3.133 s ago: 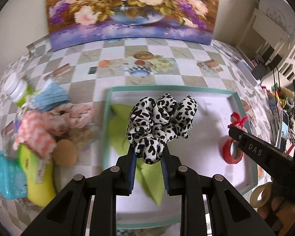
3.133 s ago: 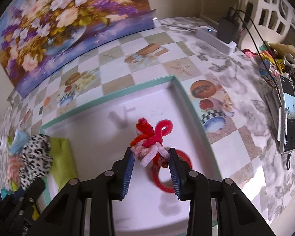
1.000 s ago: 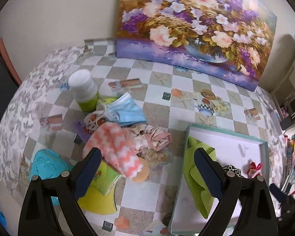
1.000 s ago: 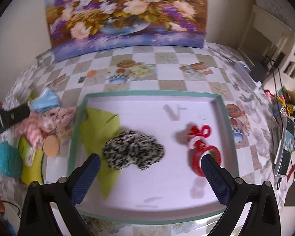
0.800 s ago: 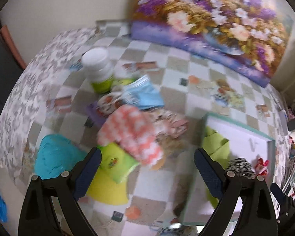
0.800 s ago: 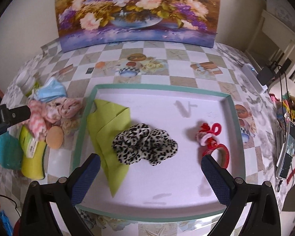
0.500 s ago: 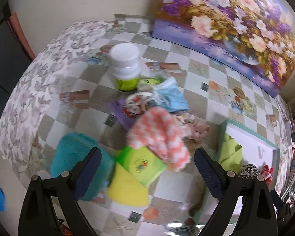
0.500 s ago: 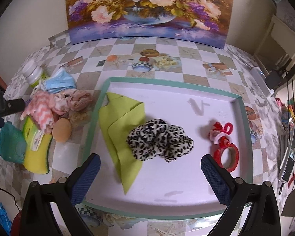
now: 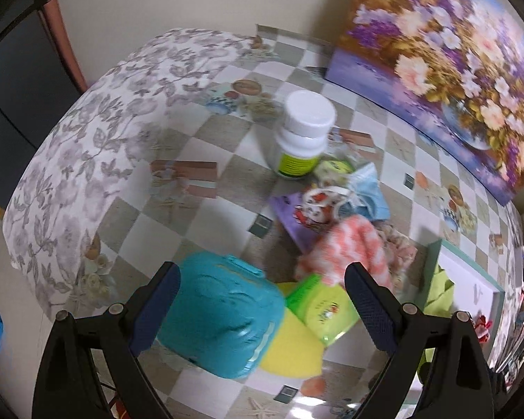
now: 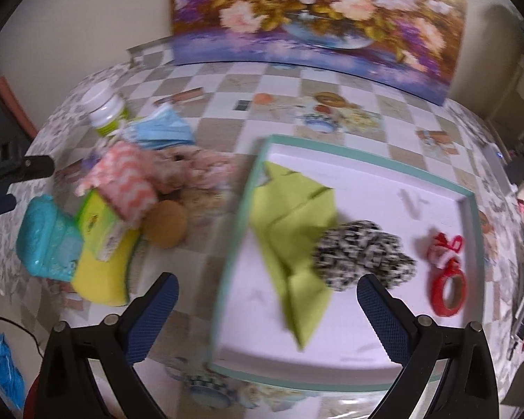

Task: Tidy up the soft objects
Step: 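Move both open grippers over to the pile of items beside the tray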

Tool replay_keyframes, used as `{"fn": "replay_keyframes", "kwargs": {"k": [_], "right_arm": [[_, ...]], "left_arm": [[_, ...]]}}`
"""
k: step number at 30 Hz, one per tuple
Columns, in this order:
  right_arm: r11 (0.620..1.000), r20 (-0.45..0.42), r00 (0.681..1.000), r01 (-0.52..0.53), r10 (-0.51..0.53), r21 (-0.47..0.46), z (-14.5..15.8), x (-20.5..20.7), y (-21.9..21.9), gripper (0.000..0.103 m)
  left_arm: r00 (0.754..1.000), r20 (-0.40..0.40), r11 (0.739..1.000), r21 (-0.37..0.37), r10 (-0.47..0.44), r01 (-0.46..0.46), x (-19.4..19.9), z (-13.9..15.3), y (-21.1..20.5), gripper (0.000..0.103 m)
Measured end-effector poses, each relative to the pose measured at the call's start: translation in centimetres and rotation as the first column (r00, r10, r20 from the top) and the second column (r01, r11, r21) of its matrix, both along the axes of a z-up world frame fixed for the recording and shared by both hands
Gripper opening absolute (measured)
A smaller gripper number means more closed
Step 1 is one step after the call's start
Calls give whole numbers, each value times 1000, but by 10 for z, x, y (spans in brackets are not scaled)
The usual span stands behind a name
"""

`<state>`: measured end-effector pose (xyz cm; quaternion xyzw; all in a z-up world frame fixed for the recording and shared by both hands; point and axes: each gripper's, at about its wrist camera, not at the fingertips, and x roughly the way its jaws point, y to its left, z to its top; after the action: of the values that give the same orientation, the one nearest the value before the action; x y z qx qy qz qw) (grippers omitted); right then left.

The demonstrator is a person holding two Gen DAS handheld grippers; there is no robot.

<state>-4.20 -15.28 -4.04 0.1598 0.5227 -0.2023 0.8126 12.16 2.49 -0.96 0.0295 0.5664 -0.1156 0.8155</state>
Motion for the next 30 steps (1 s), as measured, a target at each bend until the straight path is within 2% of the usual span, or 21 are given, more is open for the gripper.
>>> {"fn": "replay_keyframes", "kwargs": {"k": [9,19,30], "right_arm": [[995,23,995,-96,96,19,-7,33,33,103],[975,72,975,-213,209,59,-10,62,62,103],[953,190,939,-300,288,36,12,76,71,100]], "left_arm": [[999,-12,999,-20,35,-35,13,-5,16,95],[999,-32,999,2,35,-35,21,-14,23,95],[993,-54,994,22,105,-104,35,-25,47,95]]}}
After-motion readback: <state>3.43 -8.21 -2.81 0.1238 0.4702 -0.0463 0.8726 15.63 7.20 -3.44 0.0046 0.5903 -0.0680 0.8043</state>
